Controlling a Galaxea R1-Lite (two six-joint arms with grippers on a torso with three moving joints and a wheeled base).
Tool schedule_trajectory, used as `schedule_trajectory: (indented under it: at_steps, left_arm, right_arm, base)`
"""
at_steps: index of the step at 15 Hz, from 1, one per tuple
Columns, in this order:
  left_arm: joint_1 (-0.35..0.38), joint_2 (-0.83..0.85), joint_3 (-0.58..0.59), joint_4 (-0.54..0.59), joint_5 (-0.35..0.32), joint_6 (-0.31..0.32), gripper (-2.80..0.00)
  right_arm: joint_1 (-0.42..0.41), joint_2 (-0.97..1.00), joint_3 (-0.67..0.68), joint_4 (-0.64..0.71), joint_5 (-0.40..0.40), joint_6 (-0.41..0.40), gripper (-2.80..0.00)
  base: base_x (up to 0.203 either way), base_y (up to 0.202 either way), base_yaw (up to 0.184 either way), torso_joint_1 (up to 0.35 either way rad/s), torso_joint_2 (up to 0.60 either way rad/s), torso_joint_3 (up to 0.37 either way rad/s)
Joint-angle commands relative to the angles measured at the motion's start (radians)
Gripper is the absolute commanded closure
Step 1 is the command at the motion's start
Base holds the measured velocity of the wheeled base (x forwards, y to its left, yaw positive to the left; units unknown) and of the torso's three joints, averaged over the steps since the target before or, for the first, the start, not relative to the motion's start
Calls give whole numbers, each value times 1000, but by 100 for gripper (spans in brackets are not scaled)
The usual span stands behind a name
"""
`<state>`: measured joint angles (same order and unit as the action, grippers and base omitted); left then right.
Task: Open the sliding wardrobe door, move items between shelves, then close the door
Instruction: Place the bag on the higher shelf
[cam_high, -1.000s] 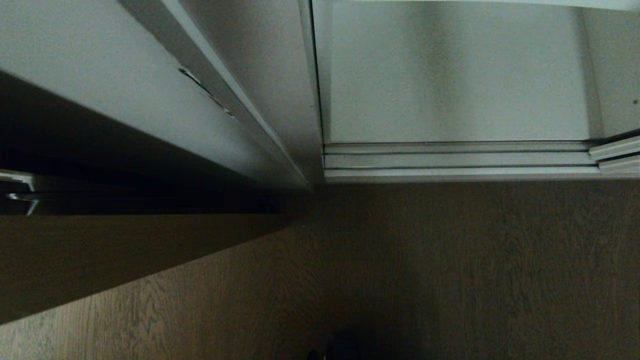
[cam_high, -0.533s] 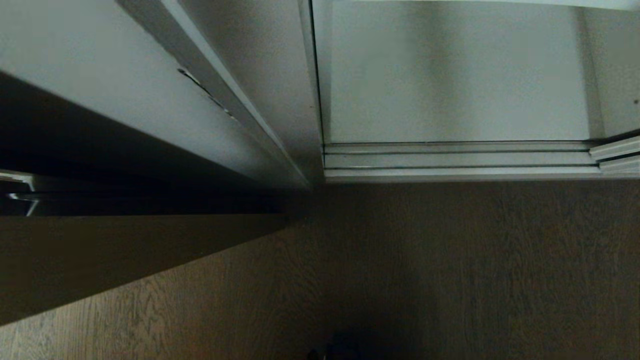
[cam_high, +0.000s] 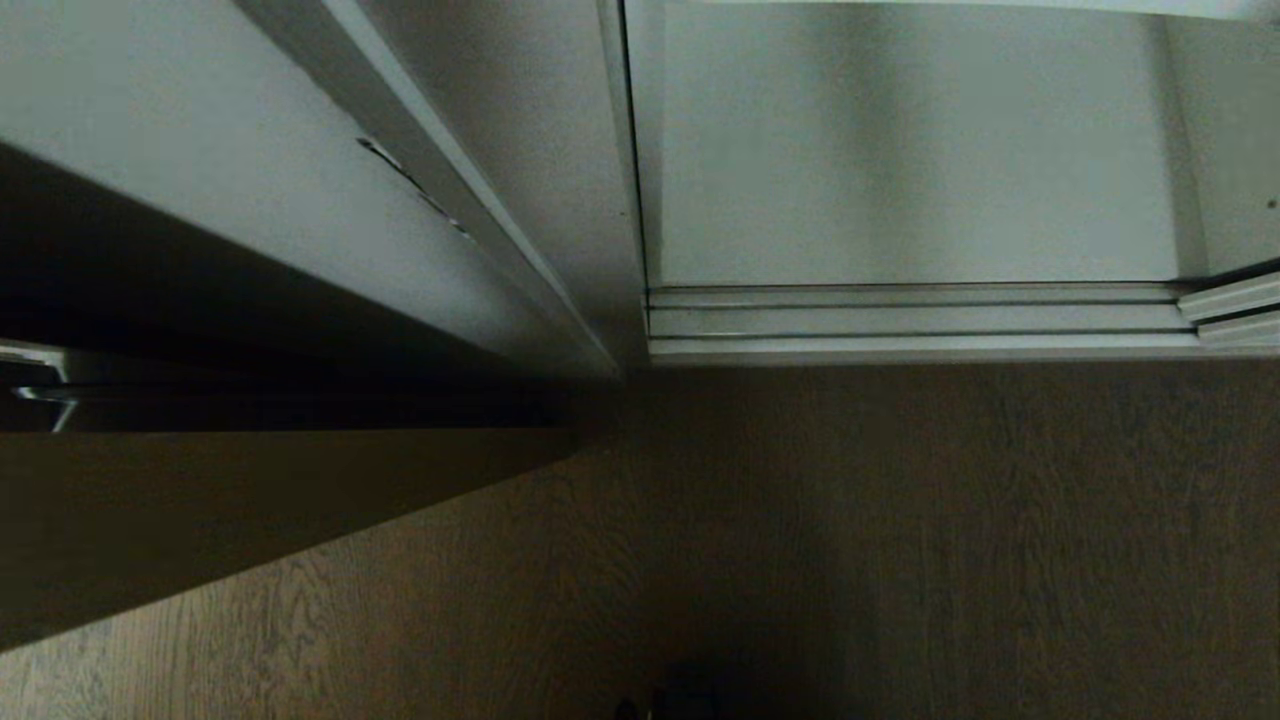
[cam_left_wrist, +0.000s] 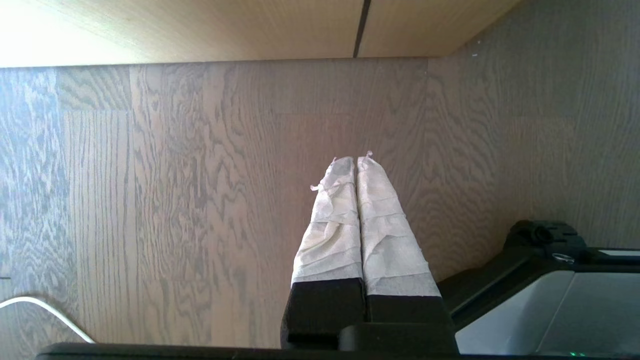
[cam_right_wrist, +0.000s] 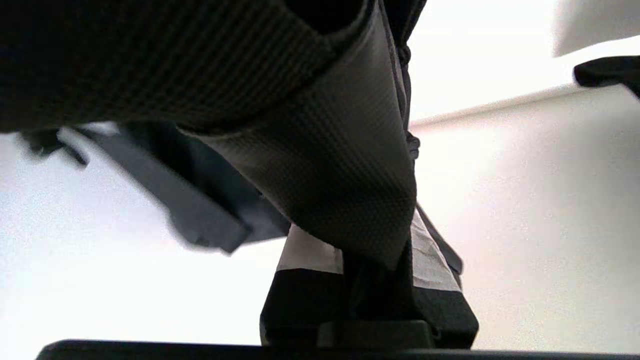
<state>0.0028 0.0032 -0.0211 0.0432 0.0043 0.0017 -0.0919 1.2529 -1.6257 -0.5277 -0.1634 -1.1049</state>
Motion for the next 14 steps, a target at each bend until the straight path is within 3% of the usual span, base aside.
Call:
schedule_trajectory:
  at_steps: [1, 2, 3, 10, 14]
  left_arm:
    - [0, 0, 0, 0, 0, 0, 0]
    - [0, 0, 0, 0, 0, 0, 0]
    - [0, 0, 0, 0, 0, 0, 0]
    - [0, 0, 0, 0, 0, 0, 0]
    - [0, 0, 0, 1, 0, 0, 0]
  right_arm:
    - [-2, -62, 69, -6, -2, -5, 0]
    - [-2, -54, 67, -6, -1, -5, 0]
    - [-2, -47, 65, -8, -2, -6, -280]
    - [-13, -32, 55, -84, 3, 4, -280]
    - [-5, -78, -26, -59, 6, 2, -280]
  base:
    - [0, 0, 0, 0, 0, 0]
    - [0, 0, 0, 0, 0, 0]
    - [0, 0, 0, 0, 0, 0]
    - [0, 0, 0, 0, 0, 0]
    - [0, 0, 0, 0, 0, 0]
